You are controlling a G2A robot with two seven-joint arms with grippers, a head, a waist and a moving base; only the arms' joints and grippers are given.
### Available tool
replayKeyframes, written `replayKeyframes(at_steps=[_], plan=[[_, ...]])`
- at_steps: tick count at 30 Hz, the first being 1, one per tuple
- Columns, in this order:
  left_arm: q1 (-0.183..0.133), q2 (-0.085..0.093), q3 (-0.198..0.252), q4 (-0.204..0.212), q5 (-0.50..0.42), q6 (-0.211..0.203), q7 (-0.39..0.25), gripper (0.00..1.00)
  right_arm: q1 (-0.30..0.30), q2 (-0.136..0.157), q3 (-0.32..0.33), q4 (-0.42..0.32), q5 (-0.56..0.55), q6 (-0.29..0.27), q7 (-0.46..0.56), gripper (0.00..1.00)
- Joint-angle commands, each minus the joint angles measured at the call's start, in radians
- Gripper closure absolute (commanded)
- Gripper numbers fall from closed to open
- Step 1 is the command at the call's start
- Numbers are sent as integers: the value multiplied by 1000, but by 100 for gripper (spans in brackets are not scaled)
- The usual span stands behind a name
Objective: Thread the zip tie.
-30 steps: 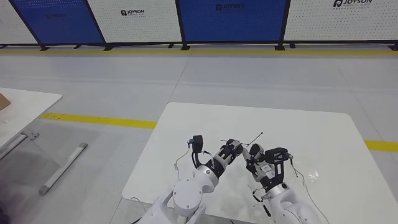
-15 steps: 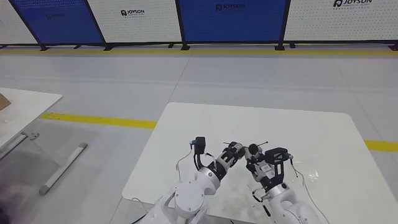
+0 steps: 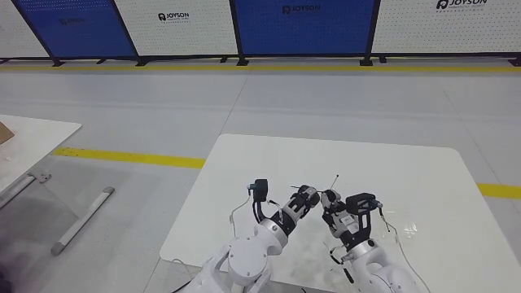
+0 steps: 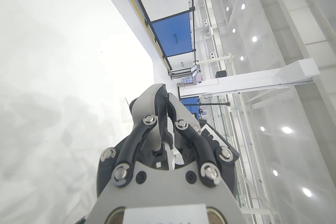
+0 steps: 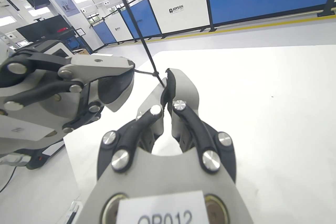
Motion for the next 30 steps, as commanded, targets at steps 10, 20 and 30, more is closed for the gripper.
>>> replayKeyframes(at_steps=[10,20,30], plan=[[1,0,-1,3,-10,-19,5,100,7,-1,-5,12,3,-5,4,100],[-7,-1,-4,11,-21,-11,17,100,-3,4,10,10,8,-32,-2,68],[-5,0,0,13,-12,-5,16,100,-15,7,17,-7,4,-41,-20,69]])
